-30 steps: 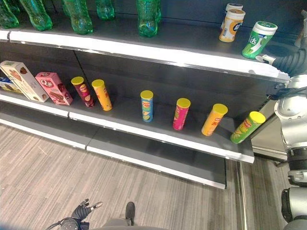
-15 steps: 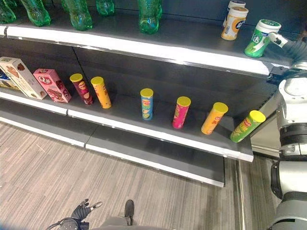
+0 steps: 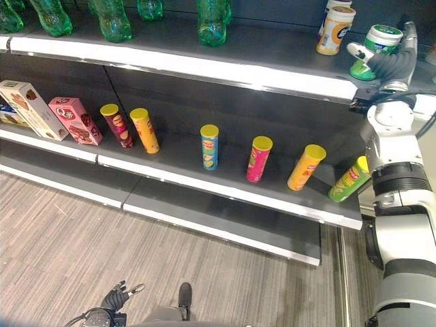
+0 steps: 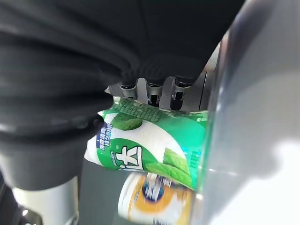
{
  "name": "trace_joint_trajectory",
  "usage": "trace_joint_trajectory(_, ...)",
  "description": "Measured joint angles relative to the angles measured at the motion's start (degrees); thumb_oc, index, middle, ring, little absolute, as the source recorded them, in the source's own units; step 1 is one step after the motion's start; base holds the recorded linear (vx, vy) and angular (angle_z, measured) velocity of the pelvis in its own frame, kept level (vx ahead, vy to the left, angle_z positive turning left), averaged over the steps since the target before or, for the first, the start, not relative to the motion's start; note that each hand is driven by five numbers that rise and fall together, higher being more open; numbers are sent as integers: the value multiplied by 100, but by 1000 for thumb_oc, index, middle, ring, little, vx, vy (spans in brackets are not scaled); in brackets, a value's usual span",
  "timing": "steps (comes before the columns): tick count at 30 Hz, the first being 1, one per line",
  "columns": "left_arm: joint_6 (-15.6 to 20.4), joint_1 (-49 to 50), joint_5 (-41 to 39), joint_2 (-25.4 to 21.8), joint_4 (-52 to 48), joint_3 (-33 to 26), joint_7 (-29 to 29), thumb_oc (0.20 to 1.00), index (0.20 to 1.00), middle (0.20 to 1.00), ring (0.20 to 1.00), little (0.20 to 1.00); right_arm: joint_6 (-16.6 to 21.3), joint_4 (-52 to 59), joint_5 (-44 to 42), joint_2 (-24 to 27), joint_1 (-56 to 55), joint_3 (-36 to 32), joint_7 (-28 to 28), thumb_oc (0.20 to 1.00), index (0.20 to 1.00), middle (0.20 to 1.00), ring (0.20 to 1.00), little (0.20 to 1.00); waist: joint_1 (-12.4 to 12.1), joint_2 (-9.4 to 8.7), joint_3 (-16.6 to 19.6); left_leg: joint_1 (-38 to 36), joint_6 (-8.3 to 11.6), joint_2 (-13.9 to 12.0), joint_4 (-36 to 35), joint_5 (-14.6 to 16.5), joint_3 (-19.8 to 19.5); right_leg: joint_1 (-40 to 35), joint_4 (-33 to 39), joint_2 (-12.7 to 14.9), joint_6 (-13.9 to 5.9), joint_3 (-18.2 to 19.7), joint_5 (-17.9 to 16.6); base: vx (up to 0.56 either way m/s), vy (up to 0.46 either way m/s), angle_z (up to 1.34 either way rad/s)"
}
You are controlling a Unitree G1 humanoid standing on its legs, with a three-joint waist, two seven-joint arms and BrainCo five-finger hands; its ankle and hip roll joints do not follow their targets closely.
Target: Put the goods on the table back onto the shelves and tidy them up.
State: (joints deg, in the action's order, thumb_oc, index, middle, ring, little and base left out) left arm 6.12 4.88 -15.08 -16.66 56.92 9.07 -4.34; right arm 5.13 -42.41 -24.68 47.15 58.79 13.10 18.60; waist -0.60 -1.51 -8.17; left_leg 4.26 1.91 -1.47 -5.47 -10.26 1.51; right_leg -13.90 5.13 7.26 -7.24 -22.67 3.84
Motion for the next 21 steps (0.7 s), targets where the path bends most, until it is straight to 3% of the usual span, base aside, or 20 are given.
trace_joint_trajectory(21,-2,-92,-3,0,7,-5,-54,1000,1000,1000,1000,1000,-166,-206,506,-199,200,27,183,1000,1000,1000,1000,1000,-18,97,26,-33,-1,50,0,41,-38,-61,0,41,-1,-42,0,0,5,0)
